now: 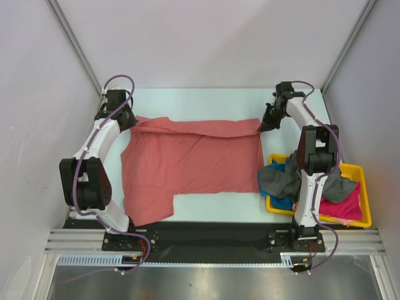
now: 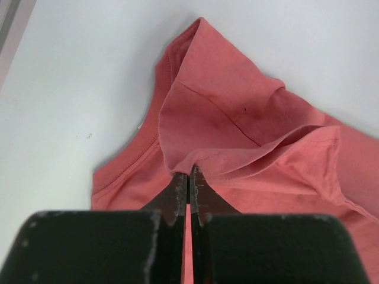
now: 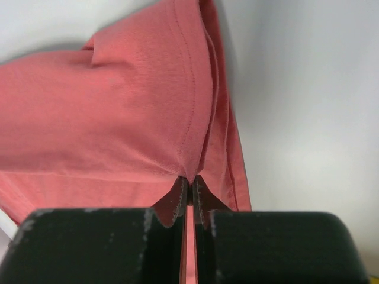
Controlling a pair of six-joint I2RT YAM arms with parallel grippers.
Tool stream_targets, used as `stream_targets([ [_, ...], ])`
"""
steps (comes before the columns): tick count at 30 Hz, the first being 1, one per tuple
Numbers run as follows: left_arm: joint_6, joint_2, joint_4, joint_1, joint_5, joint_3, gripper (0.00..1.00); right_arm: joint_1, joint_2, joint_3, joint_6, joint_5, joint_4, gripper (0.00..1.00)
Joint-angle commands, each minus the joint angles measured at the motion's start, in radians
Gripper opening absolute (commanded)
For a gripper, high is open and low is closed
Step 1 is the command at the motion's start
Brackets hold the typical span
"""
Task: Fold and stack the t-shirts
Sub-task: Fold the tshirt
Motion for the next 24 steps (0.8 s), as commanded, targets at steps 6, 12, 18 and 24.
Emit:
stream_targets([
  [6,0.026,-0.042,-0.004,0.011,-0.071,0.016,0.00,0.017,-0.068,0.001,-0.013,0.027,-0.015,0.05],
  [12,0.023,-0.067,-0.015,0.011,-0.070,-0.005,0.00,0.022,-0.105,-0.034,-0.020,0.050,-0.035,0.05],
  [18,0.009,-0.069,-0.013,0.011,-0.068,-0.062,0.00,0.023,-0.108,-0.092,-0.025,0.042,-0.020,0.05],
  [24,0.012,-0.035,-0.005,0.011,-0.035,-0.073,0.04,0.028,-0.101,-0.109,-0.025,0.050,-0.015,0.20],
])
